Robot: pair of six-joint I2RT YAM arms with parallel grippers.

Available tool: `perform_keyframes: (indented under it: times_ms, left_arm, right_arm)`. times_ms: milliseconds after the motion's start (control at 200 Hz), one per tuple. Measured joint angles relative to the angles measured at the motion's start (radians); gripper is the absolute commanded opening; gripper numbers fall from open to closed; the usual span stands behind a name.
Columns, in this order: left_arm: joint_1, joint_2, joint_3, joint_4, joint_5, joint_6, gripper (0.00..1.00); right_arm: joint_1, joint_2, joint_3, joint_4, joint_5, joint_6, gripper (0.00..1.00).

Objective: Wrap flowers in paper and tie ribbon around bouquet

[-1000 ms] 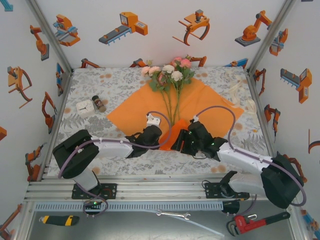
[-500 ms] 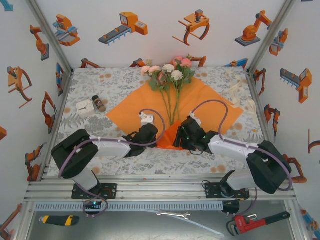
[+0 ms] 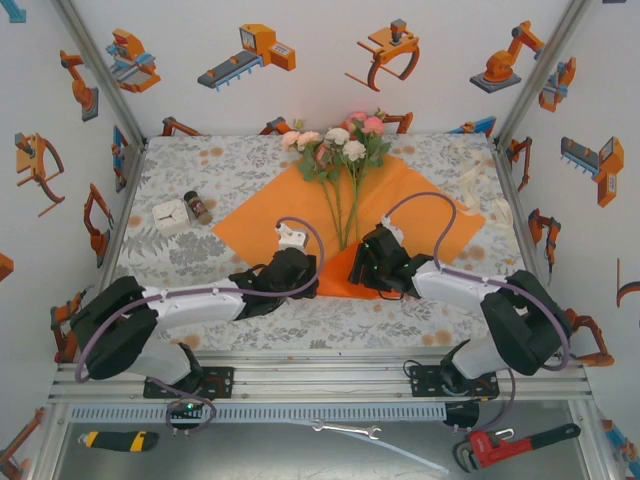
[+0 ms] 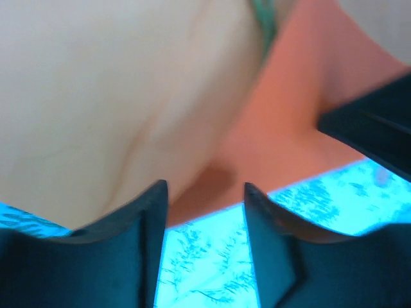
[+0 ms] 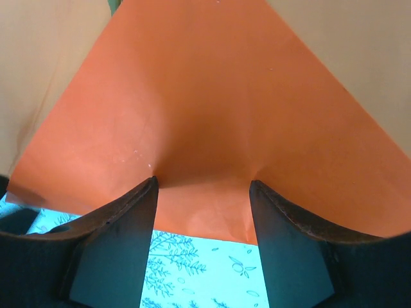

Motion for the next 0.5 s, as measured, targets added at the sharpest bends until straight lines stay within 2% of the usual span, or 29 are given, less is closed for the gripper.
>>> perform_keyframes:
  times_ms: [150,310,421,501]
  left_arm:
    - [0.003,0.070,0.058,-0.021,0.057,0.044,0.81]
    - [0.023,0.170,0.104,-0.028,0.088,0.085,0.84]
    - [0.034,0.198,0.121,-0.029,0.112,0.115,0.84]
    - [0.043,0.198,0.121,-0.027,0.131,0.136,0.85]
  right_arm:
    - [-0.021,0.020,0.016,0.013,-0.011,-0.014,0.57]
    - [-0.028,-0.007,0.015,-0.028,-0.023,-0.050,0.60]
    - [-0.051,-0.094,0.015,-0.106,-0.032,-0.110,0.71]
    - [-0.104,-0.194,0.014,-0.152,-0.058,-0.187,0.81]
